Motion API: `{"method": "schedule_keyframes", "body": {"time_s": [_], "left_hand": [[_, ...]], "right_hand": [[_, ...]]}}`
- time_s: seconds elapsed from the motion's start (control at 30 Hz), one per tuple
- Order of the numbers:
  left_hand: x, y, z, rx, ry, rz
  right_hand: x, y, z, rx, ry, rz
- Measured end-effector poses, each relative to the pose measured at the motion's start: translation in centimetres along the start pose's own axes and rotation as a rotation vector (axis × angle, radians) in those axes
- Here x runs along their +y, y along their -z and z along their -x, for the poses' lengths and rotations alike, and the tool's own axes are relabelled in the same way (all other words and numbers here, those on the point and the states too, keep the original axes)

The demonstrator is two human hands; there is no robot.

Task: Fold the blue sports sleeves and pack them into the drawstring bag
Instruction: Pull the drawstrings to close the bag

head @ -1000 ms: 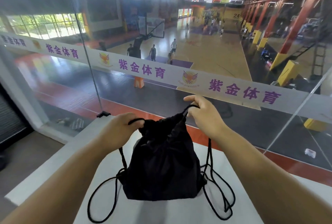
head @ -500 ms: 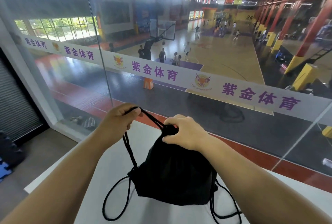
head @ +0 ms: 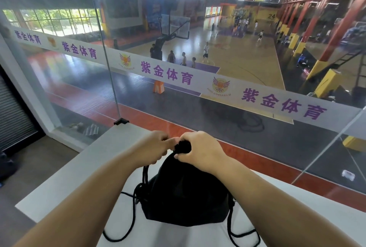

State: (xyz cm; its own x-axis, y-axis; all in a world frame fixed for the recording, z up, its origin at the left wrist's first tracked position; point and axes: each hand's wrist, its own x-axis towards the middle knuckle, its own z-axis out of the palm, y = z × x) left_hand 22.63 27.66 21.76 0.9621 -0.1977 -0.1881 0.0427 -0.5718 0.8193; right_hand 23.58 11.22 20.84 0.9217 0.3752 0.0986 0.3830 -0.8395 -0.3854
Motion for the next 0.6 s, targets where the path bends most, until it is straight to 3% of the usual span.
{"method": "schedule_keyframes", "body": {"time_s": [0.13,0.3,0.37,0.47,0.6], "left_hand": [[0.1,0.6,-0.3,0.165,-0.098,-0.09],[-1.7,3.4,-0.8,0.448,-0.025,0.107],[-2.0,2.9,-1.0,0.495,-0.009,0.071],[-2.3,1.7,-1.4,0.458,-0.028,-0.102],[-3.1,0.3,-2.3,0.155,0.024,-0.153]], "right_hand": [[1.0,0.1,0.4,0.021,0.024,0.095],[5.1,2.0,1.3,-0.008,-0.106,0.225],[6.2,2.2,2.1,-0.026,-0.141,0.231],[6.5,2.0,2.8,-0.037,-0.139,0.158],[6.1,1.5,2.9,-0.102,-0.134,0.117]]}}
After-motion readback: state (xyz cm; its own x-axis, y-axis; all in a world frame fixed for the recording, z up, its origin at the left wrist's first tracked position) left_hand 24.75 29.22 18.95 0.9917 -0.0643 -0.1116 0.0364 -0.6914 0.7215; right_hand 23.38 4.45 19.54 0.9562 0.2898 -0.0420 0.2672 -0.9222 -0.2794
